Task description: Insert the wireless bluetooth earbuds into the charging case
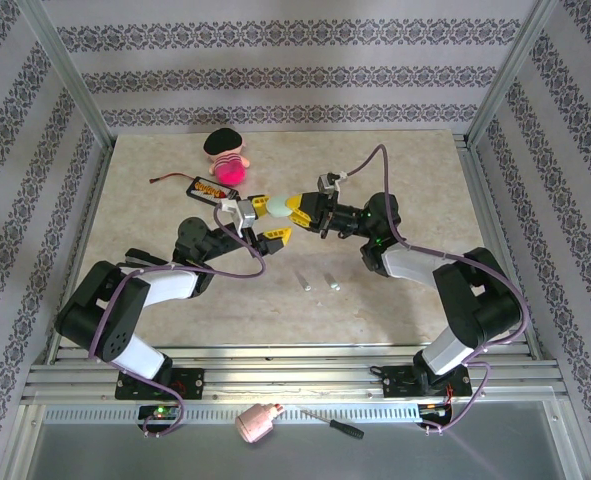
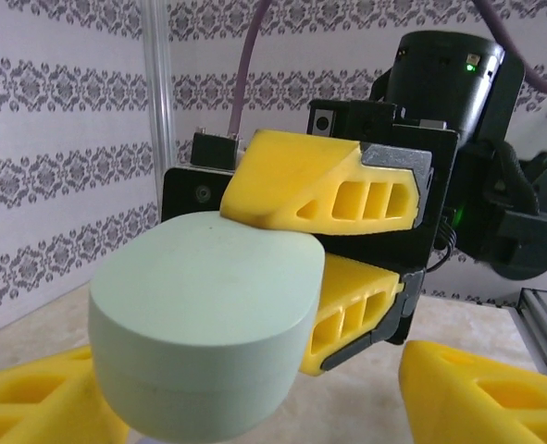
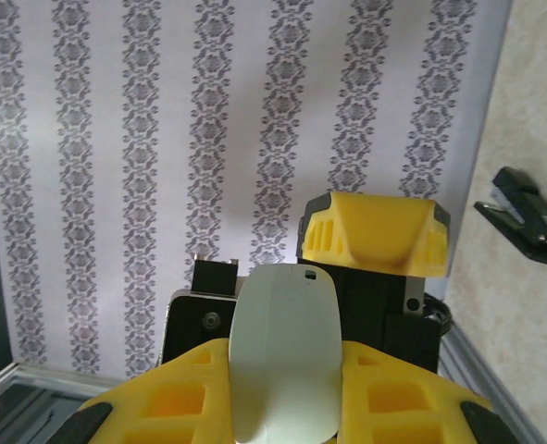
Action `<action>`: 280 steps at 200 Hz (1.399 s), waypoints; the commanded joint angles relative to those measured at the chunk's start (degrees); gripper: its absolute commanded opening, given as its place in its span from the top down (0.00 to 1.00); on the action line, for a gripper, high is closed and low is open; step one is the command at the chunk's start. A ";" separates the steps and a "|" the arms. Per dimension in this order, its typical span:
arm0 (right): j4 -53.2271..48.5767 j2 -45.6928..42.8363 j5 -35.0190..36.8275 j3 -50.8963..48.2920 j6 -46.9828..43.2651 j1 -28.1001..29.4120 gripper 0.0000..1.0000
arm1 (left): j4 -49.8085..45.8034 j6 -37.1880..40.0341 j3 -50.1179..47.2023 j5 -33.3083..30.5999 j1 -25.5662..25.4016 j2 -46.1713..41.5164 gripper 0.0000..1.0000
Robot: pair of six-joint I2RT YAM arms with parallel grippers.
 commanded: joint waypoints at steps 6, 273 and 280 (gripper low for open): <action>9.90 1.50 2.11 -1.23 4.48 0.45 0.88 | 6.69 -2.09 0.58 2.40 0.56 -0.39 0.36; 10.55 1.86 1.58 -1.08 7.89 0.63 0.90 | 6.61 1.59 0.00 6.13 0.94 -0.29 0.44; 10.49 1.85 1.51 -1.04 8.05 0.61 0.90 | 6.60 1.72 0.02 6.26 0.95 -0.29 0.43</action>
